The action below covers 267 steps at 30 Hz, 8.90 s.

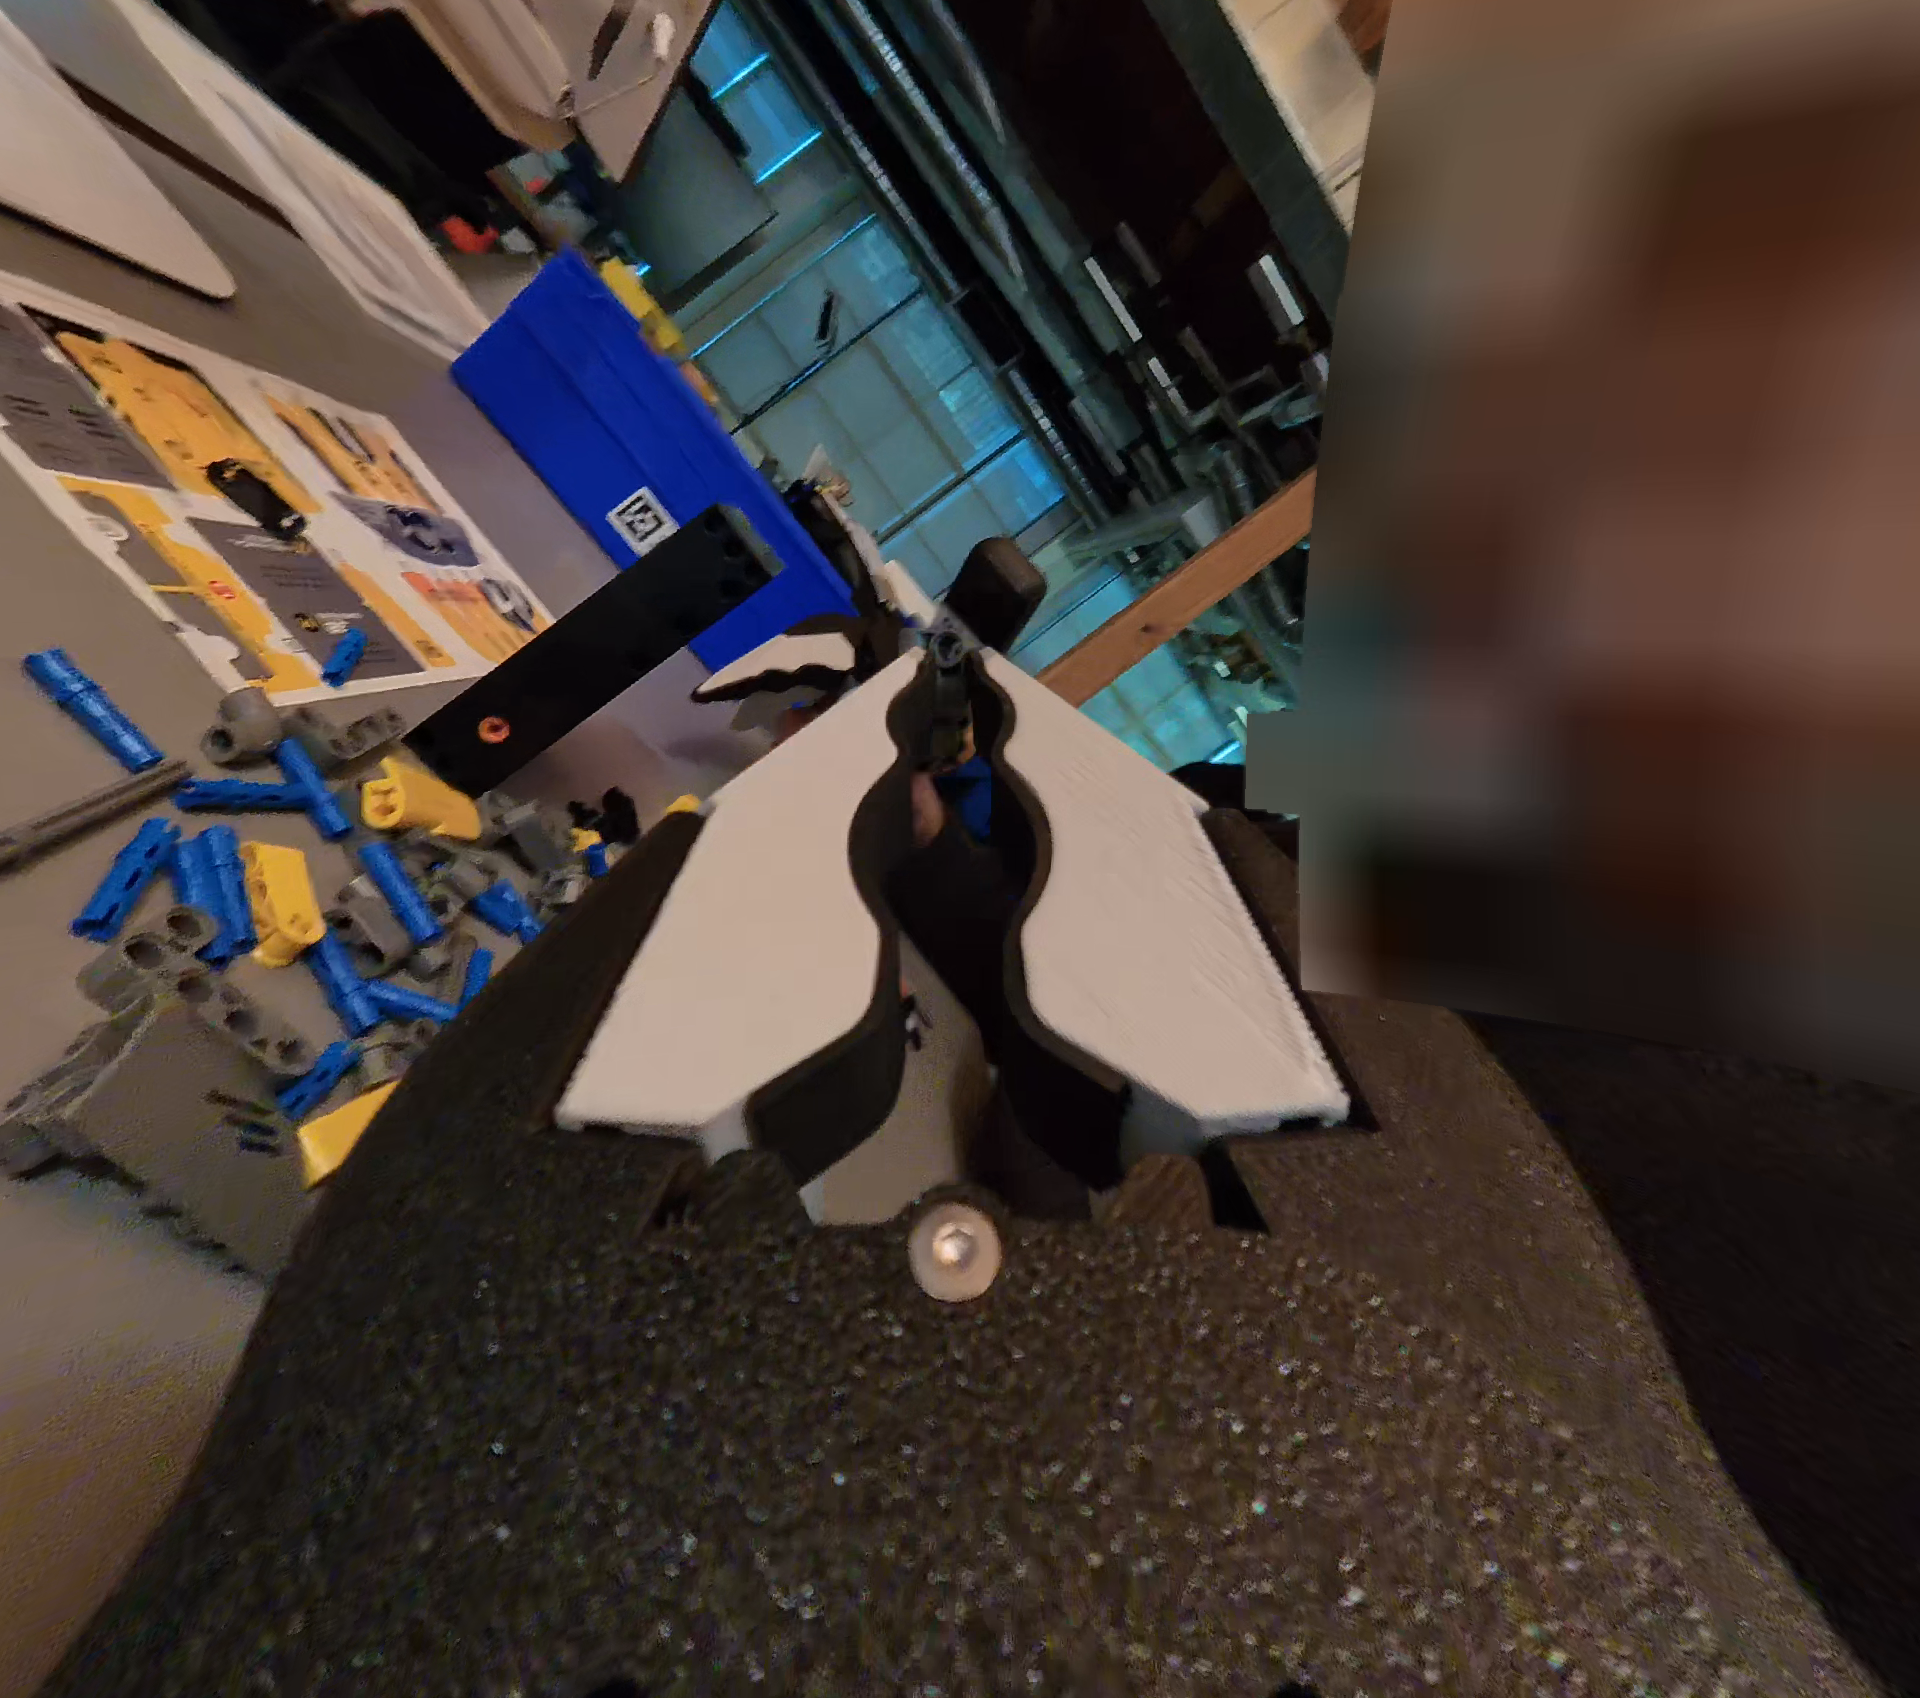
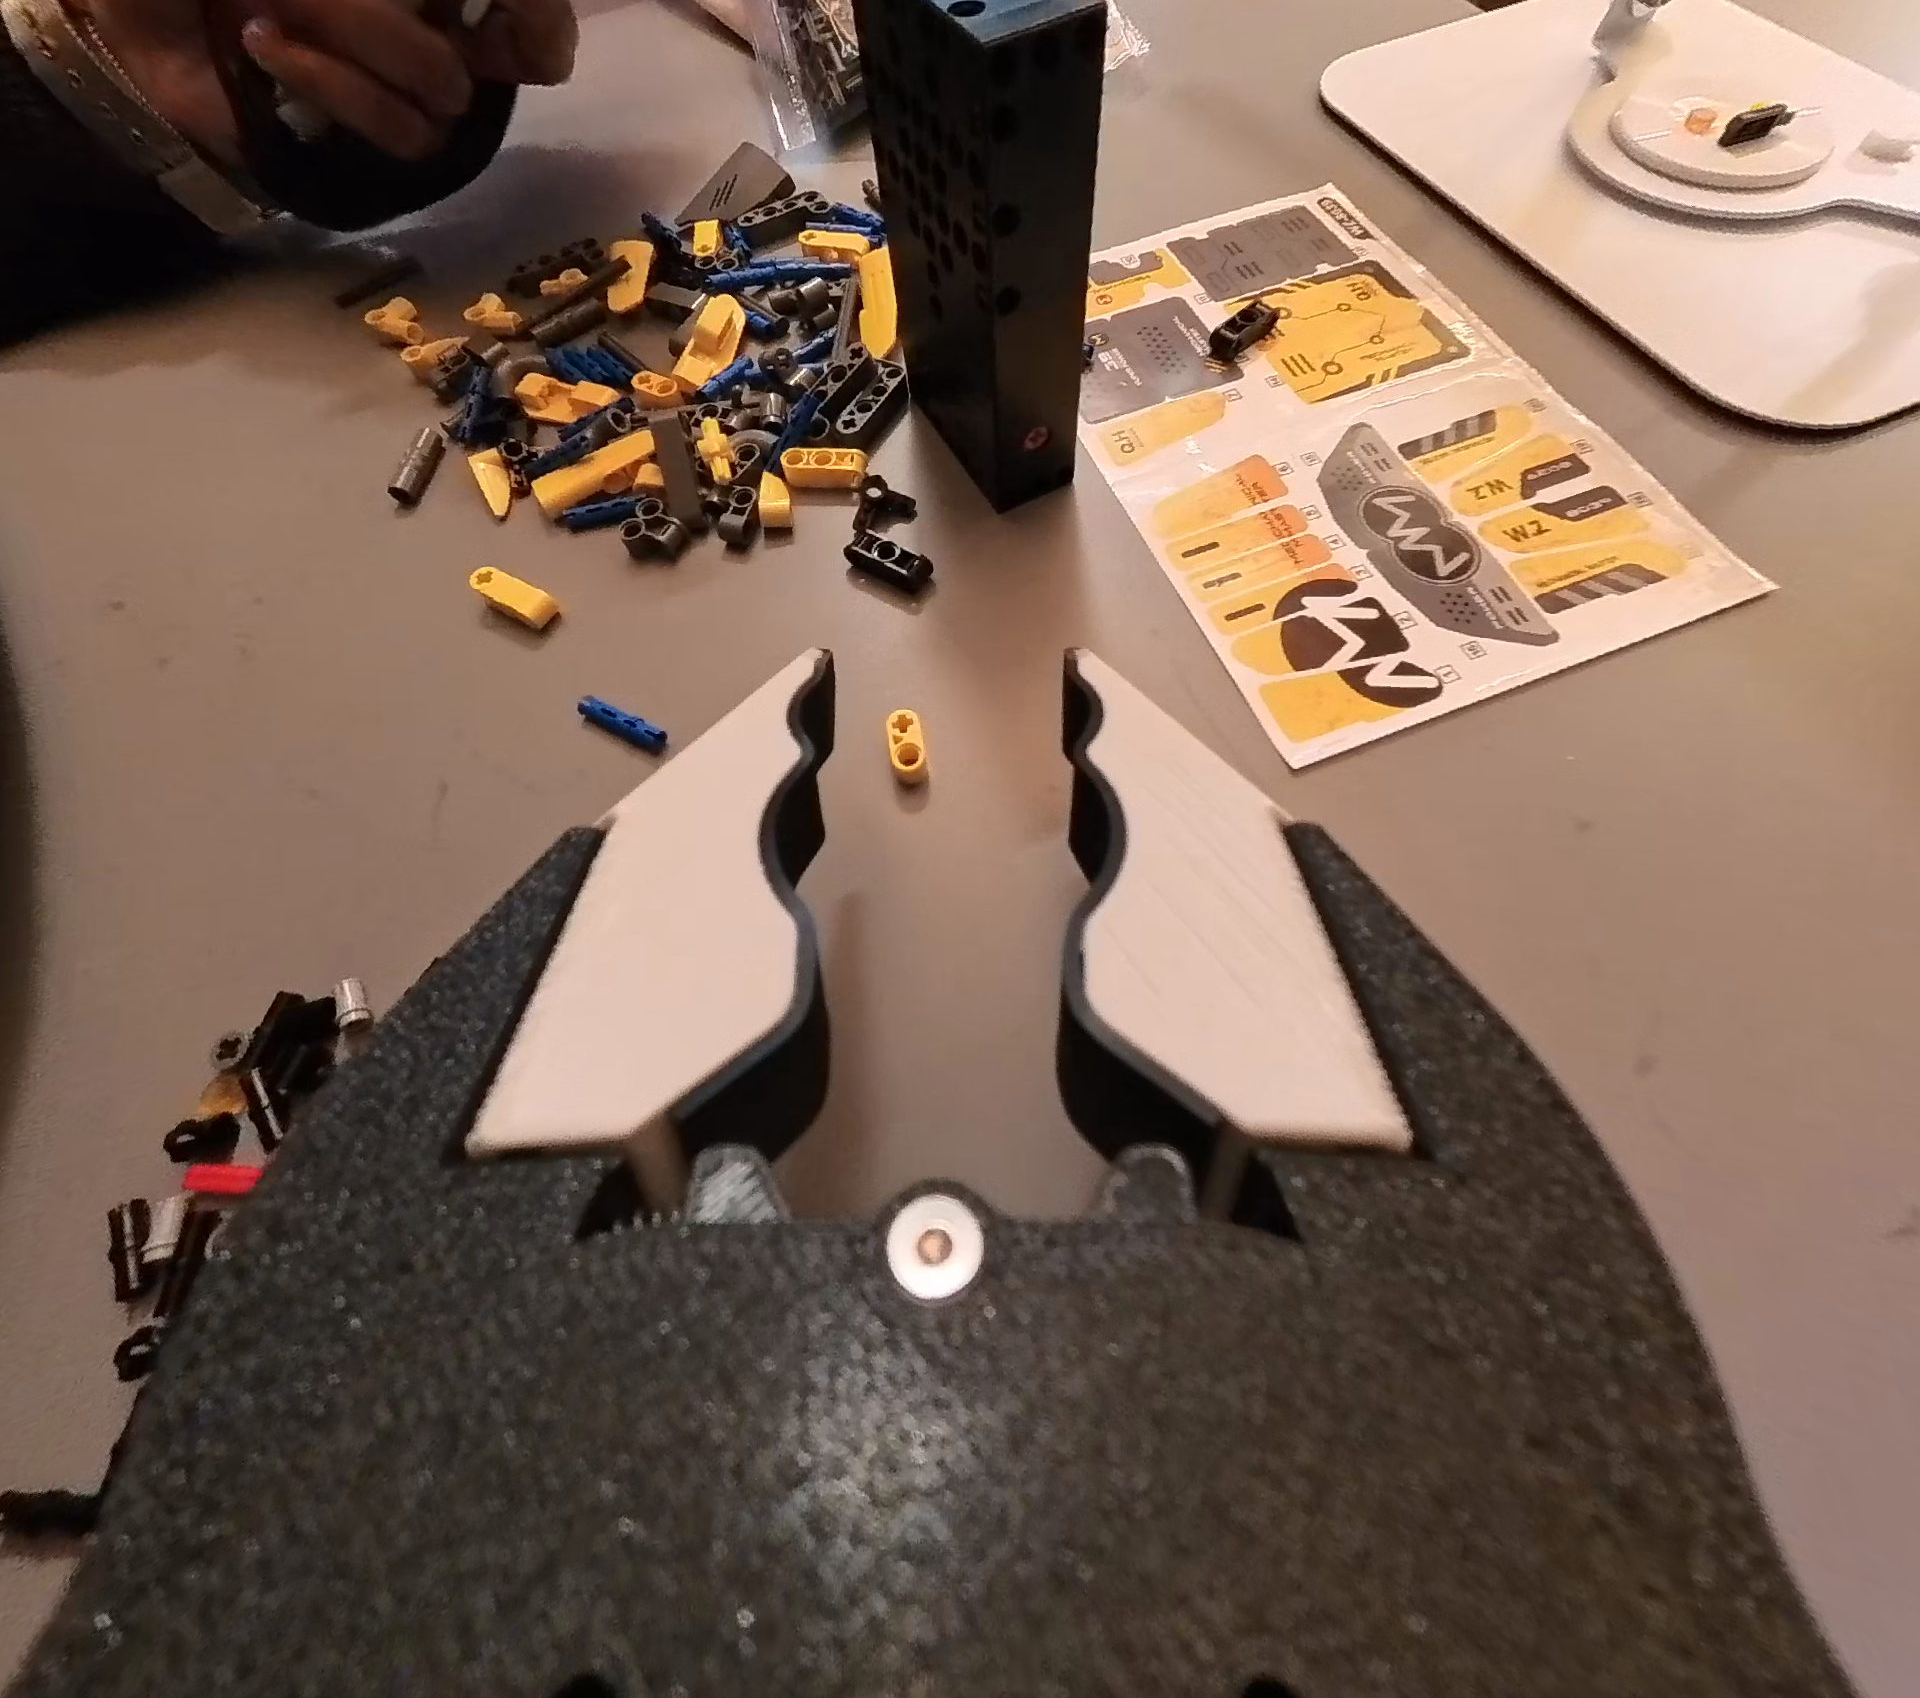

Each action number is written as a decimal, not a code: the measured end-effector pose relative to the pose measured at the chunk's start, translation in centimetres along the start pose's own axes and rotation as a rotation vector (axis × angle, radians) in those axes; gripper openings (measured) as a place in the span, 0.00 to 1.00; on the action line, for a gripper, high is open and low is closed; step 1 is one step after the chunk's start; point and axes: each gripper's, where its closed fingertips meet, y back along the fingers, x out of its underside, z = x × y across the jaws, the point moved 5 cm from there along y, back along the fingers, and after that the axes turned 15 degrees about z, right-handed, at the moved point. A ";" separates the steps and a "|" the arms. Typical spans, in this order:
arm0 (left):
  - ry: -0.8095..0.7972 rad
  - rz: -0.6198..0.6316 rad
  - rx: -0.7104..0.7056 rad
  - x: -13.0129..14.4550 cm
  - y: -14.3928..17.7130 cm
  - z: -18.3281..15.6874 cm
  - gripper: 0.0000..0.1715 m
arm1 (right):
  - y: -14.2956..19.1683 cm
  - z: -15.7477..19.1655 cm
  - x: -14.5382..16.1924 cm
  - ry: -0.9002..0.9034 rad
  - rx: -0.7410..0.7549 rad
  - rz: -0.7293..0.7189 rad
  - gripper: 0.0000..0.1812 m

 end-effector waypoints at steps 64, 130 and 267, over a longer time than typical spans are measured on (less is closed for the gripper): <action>-0.366 0.602 -0.710 5.4 -3.4 3.9 0.03 | 0.9 2.5 -1.7 0.185 0.113 -0.058 0.24; -0.369 0.413 -0.802 2.7 -1.2 4.1 0.08 | 1.4 3.7 -2.4 0.239 0.120 -0.109 0.24; -0.554 0.655 -1.220 3.0 4.2 4.4 0.09 | -32.6 25.7 -51.4 0.572 -0.565 0.154 0.12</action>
